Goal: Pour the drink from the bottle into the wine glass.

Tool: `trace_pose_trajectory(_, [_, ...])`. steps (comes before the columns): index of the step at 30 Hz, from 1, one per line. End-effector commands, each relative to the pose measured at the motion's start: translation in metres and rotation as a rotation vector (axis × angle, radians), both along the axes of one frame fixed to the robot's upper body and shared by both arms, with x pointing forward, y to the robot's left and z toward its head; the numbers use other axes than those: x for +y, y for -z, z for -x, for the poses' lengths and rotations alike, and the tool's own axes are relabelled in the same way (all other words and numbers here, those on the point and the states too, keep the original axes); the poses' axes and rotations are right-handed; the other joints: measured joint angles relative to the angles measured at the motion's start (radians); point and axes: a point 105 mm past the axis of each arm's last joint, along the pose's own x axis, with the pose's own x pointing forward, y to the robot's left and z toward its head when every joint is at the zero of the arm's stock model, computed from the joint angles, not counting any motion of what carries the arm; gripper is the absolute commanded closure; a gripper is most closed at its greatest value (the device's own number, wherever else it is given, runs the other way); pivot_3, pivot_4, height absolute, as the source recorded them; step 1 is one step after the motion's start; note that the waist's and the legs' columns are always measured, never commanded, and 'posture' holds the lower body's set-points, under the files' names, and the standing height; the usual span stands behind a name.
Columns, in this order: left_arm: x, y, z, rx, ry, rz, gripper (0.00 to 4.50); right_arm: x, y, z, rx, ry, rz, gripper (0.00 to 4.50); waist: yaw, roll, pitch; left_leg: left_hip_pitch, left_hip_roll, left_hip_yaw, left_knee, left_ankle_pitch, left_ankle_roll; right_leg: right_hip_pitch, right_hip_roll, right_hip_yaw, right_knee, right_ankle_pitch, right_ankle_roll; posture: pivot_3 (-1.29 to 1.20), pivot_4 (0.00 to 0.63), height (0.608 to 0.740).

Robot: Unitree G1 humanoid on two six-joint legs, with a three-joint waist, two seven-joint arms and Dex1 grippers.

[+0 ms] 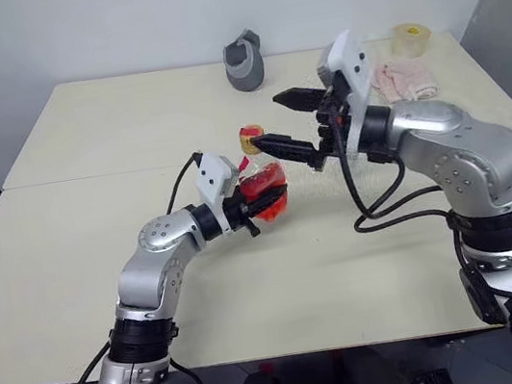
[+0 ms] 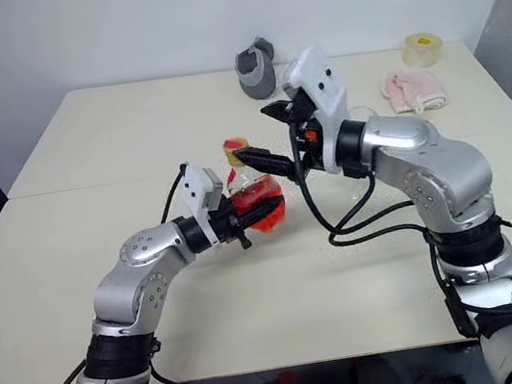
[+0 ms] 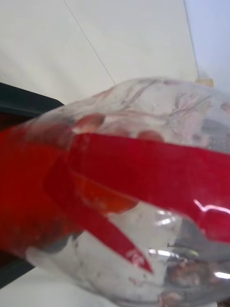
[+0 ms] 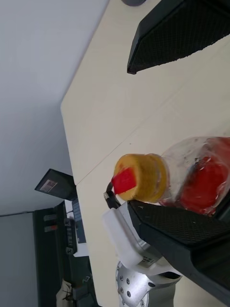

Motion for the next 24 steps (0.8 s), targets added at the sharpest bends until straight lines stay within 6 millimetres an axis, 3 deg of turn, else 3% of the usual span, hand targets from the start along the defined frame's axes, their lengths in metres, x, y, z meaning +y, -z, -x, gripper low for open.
trace_pose_trajectory(1, [-0.001,-0.019,0.002,-0.081,0.016,0.020,3.35,-0.008,-0.011,0.006,-0.039,0.004,-0.022,0.00,0.000,0.000,0.000,0.000,0.000,0.000,0.000,0.000,0.000,0.000,0.000,0.000,0.000,0.000,0.000,0.00,0.150,0.740])
trace_pose_trajectory(12, [-0.002,-0.022,-0.001,-0.088,0.021,0.021,3.35,0.014,-0.016,0.023,-0.028,-0.142,-0.070,0.00,-0.001,0.000,0.000,0.000,0.000,0.000,0.000,0.000,0.000,0.000,0.000,0.000,0.000,0.000,0.000,0.00,0.150,0.740])
trace_pose_trajectory(24, [-0.011,-0.023,-0.001,-0.092,0.052,0.023,3.35,0.041,-0.022,0.013,-0.028,-0.164,-0.116,0.00,-0.001,0.000,0.000,0.000,0.000,0.000,0.000,0.000,-0.001,0.000,0.000,0.000,0.000,0.000,0.000,0.00,0.150,0.740])
